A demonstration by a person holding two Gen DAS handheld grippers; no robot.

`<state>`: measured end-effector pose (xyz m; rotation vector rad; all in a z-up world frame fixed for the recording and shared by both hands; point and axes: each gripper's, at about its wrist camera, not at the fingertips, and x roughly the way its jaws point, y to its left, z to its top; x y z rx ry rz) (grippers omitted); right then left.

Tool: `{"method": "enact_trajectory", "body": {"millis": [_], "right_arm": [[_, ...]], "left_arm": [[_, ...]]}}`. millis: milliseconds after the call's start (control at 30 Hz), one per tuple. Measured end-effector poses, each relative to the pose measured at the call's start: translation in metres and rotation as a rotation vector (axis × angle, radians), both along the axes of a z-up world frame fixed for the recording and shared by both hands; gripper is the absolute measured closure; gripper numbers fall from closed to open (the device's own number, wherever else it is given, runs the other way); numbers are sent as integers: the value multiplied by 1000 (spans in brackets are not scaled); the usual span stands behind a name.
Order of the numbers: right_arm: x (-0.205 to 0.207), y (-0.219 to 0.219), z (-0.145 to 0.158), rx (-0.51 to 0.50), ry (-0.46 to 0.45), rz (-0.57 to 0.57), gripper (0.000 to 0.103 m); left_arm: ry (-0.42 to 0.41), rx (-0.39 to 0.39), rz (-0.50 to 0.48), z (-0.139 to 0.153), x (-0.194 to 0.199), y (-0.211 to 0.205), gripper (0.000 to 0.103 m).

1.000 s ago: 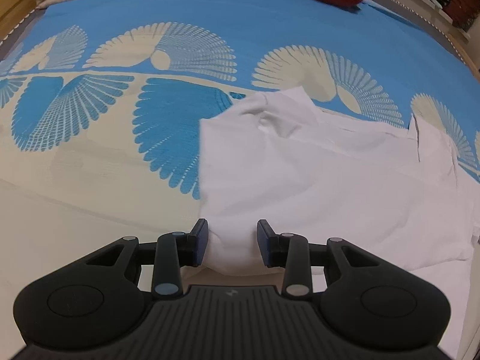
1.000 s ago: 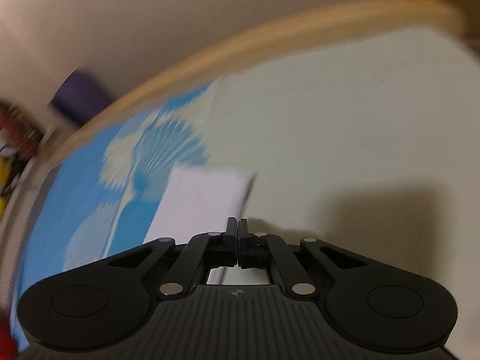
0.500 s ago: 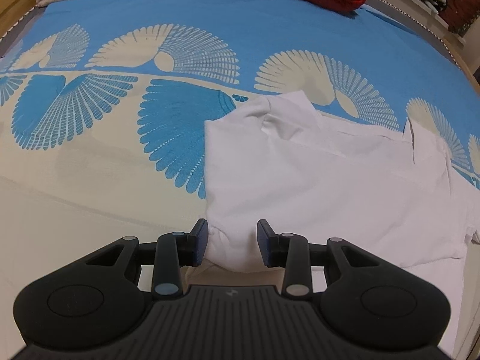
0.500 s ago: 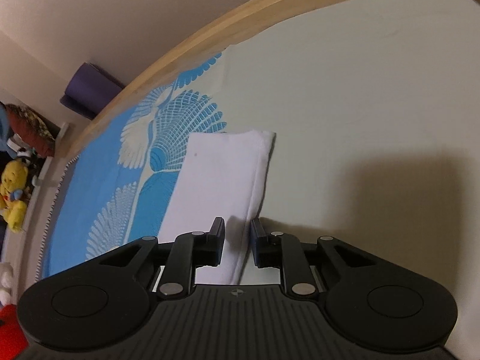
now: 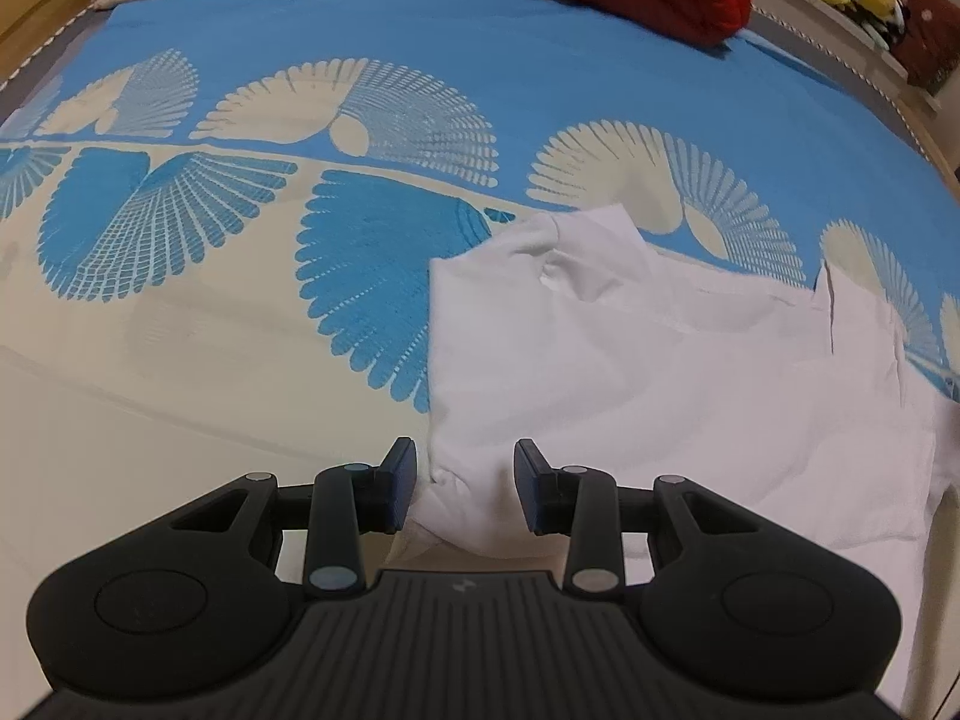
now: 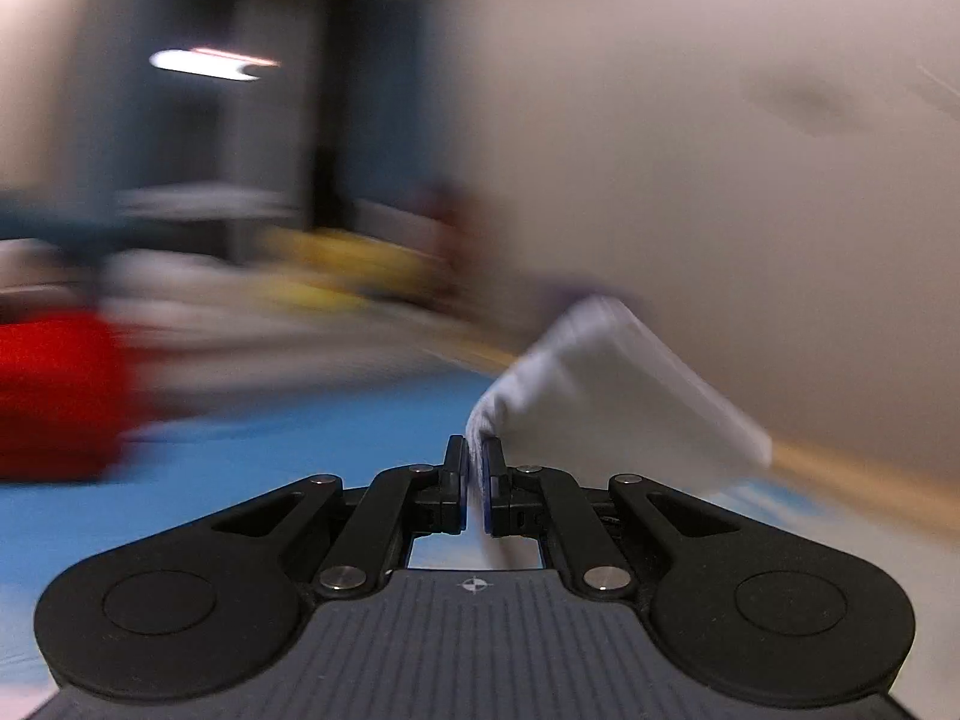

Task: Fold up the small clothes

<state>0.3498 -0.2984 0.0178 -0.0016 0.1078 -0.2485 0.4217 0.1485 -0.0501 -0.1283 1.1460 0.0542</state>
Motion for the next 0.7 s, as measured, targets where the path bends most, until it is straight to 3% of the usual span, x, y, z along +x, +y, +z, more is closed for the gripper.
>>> {"method": "enact_trajectory", "body": {"millis": [33, 100, 167, 233, 267, 333, 433, 533, 567, 633, 700], "right_arm": [[-1, 35, -2, -8, 11, 124, 97], [-1, 106, -25, 69, 152, 409, 95], [-2, 165, -73, 161, 400, 617, 92], [-4, 201, -113, 176, 636, 726, 91], [-10, 213, -127, 148, 698, 731, 91], [-20, 219, -125, 101, 711, 727, 87], [-10, 208, -99, 149, 778, 701, 82], [1, 177, -68, 123, 836, 559, 78], [3, 166, -55, 140, 839, 504, 75], [3, 139, -36, 234, 820, 402, 50], [-1, 107, -27, 333, 757, 339, 46]], "left_arm": [[-2, -7, 12, 1, 0, 2, 63], [-4, -21, 35, 3, 1, 7, 63], [0, -30, 51, 2, 2, 10, 63], [5, -41, 64, 2, 2, 13, 63], [7, -48, 69, 2, 2, 15, 63], [4, -56, 71, 3, 2, 17, 63], [-4, -73, 70, 5, 2, 18, 63], [-11, -130, 92, 3, 5, 19, 63], [-14, -150, 97, 1, 5, 18, 64], [-27, -186, 100, -1, 6, 14, 65], [-51, -222, 99, -3, 6, 9, 67]]}}
